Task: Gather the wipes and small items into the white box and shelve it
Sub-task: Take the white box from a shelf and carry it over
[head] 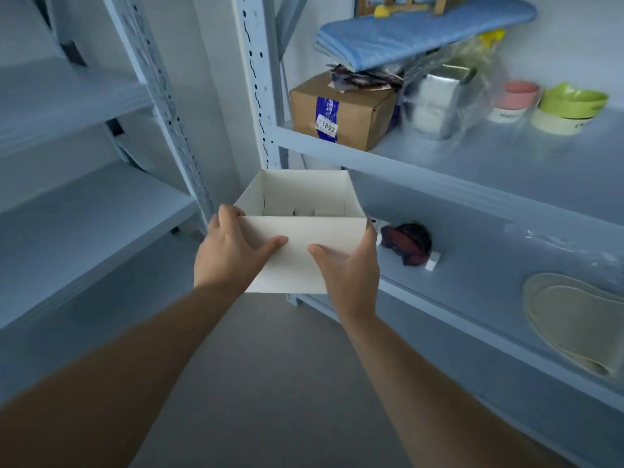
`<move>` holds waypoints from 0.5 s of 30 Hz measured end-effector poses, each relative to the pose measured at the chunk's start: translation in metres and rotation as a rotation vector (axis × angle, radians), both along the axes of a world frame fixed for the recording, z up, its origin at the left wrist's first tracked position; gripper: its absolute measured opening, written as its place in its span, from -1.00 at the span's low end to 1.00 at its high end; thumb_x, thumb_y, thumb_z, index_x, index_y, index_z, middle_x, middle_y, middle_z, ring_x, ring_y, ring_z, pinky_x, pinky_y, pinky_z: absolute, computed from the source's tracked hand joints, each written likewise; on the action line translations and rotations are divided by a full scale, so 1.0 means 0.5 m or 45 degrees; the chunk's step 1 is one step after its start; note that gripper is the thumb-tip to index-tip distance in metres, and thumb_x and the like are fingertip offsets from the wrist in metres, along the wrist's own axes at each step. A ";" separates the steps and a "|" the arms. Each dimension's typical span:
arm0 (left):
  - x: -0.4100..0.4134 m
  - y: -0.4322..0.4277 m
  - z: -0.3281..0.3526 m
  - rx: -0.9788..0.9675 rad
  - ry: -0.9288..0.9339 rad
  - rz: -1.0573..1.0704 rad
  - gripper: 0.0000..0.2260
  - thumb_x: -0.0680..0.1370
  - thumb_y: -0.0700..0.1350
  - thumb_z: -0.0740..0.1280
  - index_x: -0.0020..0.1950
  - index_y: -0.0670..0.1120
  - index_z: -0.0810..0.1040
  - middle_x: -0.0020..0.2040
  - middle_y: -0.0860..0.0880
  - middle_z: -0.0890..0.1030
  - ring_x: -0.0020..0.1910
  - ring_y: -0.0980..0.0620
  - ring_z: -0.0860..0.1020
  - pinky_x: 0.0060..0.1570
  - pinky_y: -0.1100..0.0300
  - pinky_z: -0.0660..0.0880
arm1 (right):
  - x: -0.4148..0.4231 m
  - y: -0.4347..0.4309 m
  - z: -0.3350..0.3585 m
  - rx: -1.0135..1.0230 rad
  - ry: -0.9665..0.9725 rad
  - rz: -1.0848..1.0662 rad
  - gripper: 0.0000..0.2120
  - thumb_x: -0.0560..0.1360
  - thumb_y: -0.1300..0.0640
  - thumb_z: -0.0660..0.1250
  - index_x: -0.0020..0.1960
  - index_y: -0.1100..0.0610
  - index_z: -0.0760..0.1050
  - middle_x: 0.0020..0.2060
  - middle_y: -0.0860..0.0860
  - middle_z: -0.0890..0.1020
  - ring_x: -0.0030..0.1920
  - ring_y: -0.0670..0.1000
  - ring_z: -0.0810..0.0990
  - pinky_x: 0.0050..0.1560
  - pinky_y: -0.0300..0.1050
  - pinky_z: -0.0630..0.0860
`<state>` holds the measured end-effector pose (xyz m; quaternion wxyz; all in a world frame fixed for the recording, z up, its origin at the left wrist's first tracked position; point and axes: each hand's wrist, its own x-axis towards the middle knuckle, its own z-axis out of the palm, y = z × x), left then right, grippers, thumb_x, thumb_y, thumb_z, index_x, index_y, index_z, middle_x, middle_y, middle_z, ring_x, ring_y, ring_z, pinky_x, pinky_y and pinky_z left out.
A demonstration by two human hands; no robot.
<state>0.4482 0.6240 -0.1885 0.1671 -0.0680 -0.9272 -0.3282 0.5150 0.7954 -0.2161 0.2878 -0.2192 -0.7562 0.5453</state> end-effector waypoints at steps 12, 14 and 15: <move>-0.041 0.296 -0.185 0.017 -0.143 -0.249 -0.37 0.30 0.36 0.49 0.12 0.08 0.26 0.10 0.06 0.43 0.04 -0.12 0.53 -0.11 0.02 0.46 | 0.025 0.261 -0.175 -0.023 -0.127 -0.228 -0.08 0.28 -0.13 0.57 0.52 -0.15 0.17 0.34 -0.15 0.50 0.33 -0.11 0.49 0.28 0.04 0.53; -0.042 0.360 -0.206 0.002 -0.187 -0.286 -0.37 0.30 0.35 0.50 0.11 0.08 0.27 0.08 0.08 0.39 0.03 -0.14 0.53 -0.12 0.04 0.42 | 0.036 0.314 -0.199 -0.036 -0.150 -0.279 -0.07 0.29 -0.14 0.58 0.52 -0.10 0.18 0.34 -0.13 0.51 0.33 -0.09 0.50 0.29 0.06 0.52; -0.042 0.392 -0.217 -0.005 -0.204 -0.306 -0.37 0.30 0.34 0.50 0.12 0.06 0.27 0.07 0.07 0.39 0.02 -0.16 0.53 -0.12 0.06 0.39 | 0.042 0.340 -0.209 -0.038 -0.158 -0.307 -0.08 0.29 -0.14 0.58 0.52 -0.10 0.18 0.32 -0.13 0.53 0.32 -0.10 0.51 0.28 0.05 0.52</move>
